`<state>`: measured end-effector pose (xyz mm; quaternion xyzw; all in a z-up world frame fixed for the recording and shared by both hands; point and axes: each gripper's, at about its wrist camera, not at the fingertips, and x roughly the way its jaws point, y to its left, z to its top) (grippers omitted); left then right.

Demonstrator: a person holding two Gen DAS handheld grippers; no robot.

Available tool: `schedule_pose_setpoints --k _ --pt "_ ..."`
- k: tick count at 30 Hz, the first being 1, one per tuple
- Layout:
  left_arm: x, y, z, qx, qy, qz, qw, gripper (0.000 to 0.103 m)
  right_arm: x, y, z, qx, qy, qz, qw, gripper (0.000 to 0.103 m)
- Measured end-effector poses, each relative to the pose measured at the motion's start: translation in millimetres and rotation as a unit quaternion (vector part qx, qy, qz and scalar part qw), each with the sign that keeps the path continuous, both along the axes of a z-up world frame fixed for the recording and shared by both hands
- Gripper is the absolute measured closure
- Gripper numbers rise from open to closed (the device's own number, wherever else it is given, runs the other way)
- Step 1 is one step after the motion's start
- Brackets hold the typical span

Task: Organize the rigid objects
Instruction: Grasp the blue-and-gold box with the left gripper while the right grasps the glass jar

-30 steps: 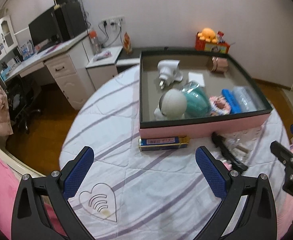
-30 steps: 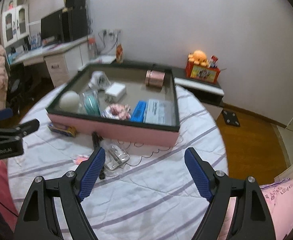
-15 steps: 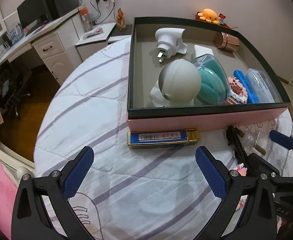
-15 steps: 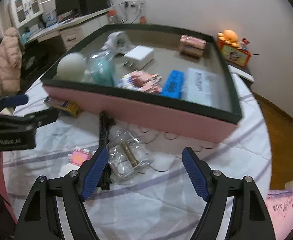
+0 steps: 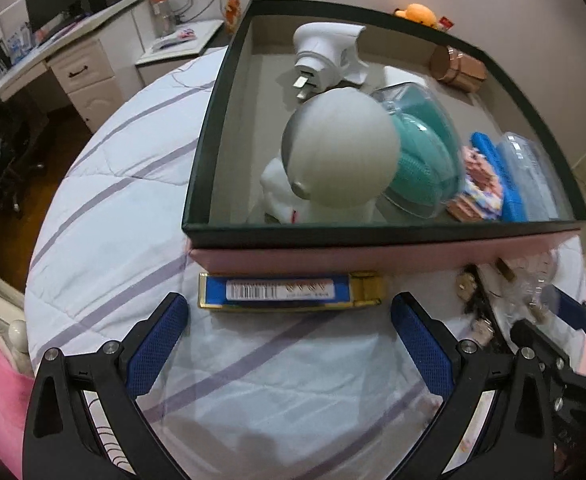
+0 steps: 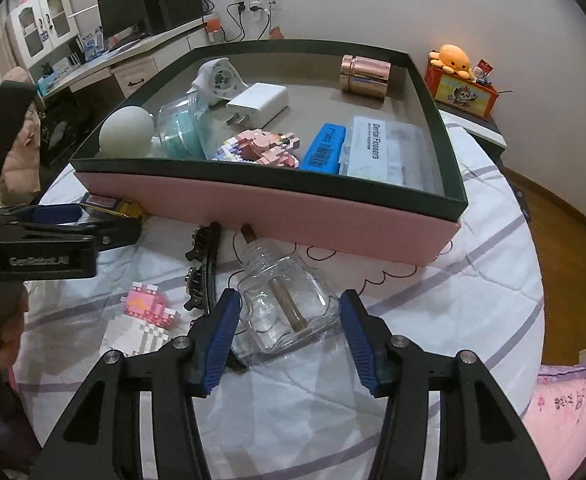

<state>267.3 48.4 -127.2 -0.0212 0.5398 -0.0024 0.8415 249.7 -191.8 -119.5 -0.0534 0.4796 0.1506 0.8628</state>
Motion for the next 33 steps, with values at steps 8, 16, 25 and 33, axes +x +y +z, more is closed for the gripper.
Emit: schedule_pose_setpoints --k 8,16,25,33 --pt "-2 -6 0 0.021 -0.028 -0.021 0.9992 0.020 7 -3 -9 -0.009 0.003 -0.010 1.000 0.050" --pt "-6 -11 5 0.024 -0.031 -0.029 0.9988 0.020 4 -4 -5 0.003 -0.001 -0.016 1.000 0.050" --pt "-16 -5 16 0.029 -0.040 -0.026 0.9984 0.020 -5 -13 8 0.013 -0.018 -0.041 0.999 0.051" --pt "-40 -2 38 0.030 -0.065 -0.022 0.9972 0.020 -22 -24 27 0.057 -0.026 -0.044 0.997 0.100"
